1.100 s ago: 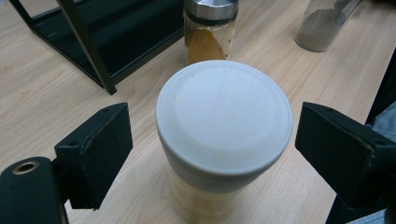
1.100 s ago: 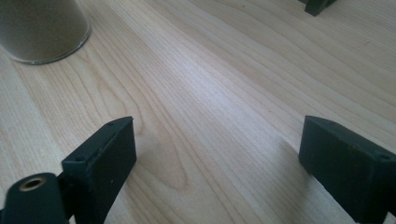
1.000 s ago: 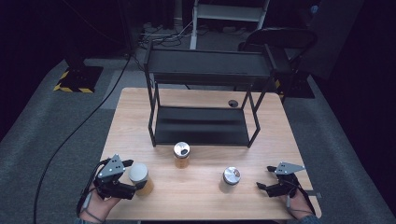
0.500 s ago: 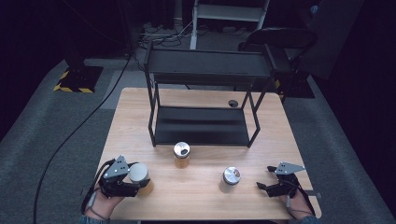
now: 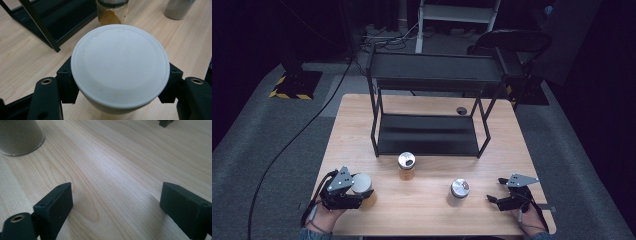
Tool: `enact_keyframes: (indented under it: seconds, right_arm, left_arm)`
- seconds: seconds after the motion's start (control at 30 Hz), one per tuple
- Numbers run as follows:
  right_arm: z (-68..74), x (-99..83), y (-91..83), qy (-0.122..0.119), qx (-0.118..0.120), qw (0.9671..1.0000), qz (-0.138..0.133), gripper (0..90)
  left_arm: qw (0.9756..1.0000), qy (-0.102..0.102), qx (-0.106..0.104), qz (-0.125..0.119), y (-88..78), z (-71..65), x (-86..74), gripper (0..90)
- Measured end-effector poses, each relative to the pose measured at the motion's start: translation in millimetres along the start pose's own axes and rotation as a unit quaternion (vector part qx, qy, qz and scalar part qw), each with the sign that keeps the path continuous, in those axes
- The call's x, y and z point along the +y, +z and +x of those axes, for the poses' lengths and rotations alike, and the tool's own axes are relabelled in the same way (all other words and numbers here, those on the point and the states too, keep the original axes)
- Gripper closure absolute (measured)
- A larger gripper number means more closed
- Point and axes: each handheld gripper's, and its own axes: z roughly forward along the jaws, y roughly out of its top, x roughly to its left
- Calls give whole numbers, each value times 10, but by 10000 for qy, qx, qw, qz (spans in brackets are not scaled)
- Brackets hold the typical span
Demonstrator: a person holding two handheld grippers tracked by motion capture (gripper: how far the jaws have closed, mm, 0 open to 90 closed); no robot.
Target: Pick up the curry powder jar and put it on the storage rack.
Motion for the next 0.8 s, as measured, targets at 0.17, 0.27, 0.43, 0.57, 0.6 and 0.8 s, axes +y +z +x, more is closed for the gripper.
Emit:
enact_keyframes:
  seconds: [0.17,0.27,0.43,0.57,0.6,0.8]
  right_arm:
    - [6,-6,-7,-3,4,10000,-5,127]
    - [6,-6,-7,-4,3,10000,-6,127]
    - [6,-12,-11,15,14,10000,-13,133]
    - [6,-12,-11,13,17,10000,-13,133]
    - [6,-12,-11,13,17,10000,-13,133]
    - [2,-13,-11,-10,34,10000,-14,133]
  left_arm:
    - [9999,-124,-108,-31,5,55,84,338]
    - [9999,-106,-123,-24,3,75,164,338]
    - [9998,-94,-182,-12,3,114,322,338]
    - [9998,-54,-190,36,-2,121,418,338]
    - [9998,-49,-199,45,-6,127,444,338]
    - [9998,-76,-200,15,-50,150,558,338]
